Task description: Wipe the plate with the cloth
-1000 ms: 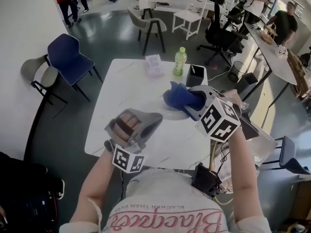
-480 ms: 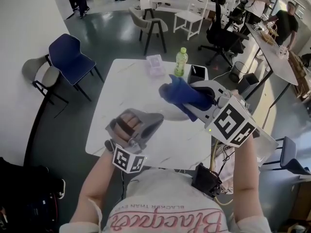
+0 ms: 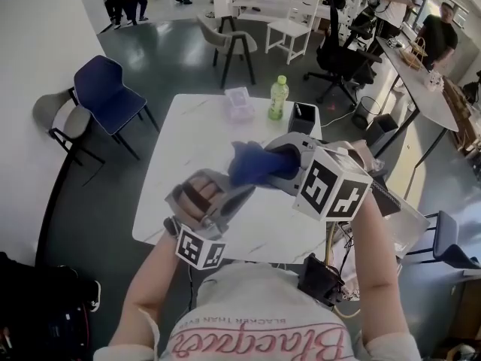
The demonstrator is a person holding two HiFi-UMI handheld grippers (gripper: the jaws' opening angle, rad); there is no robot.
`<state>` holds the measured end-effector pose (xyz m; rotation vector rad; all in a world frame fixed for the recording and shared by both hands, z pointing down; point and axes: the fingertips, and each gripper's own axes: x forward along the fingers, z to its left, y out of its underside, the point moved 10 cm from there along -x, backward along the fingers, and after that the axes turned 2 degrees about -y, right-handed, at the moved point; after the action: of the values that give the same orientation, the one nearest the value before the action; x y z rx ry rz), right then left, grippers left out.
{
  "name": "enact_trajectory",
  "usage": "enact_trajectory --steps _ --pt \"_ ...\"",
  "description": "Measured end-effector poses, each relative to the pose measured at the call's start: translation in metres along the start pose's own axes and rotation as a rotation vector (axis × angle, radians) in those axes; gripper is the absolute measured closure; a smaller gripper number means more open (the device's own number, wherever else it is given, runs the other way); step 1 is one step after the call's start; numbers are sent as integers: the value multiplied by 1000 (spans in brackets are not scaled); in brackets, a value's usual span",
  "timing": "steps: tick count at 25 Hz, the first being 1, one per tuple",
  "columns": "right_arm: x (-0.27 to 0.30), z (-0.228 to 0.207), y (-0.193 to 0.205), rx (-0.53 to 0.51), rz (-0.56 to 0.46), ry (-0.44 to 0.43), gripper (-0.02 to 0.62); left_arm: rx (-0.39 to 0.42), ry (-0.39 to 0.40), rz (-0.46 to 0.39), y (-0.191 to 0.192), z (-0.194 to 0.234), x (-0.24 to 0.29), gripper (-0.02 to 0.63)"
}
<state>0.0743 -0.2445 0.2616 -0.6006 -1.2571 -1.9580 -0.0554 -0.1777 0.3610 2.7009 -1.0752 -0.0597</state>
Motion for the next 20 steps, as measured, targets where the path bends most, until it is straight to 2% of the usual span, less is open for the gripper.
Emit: enact_trajectory --steps 11,15,20 --pt "42 -16 -20 1 -26 -18 475 22 5 1 -5 -2 -5 594" --pt "61 -22 -16 -9 24 -28 476 23 19 -6 -9 -4 -4 594" --pt "75 -27 12 25 87 -39 476 16 16 -21 -10 -3 -7 594"
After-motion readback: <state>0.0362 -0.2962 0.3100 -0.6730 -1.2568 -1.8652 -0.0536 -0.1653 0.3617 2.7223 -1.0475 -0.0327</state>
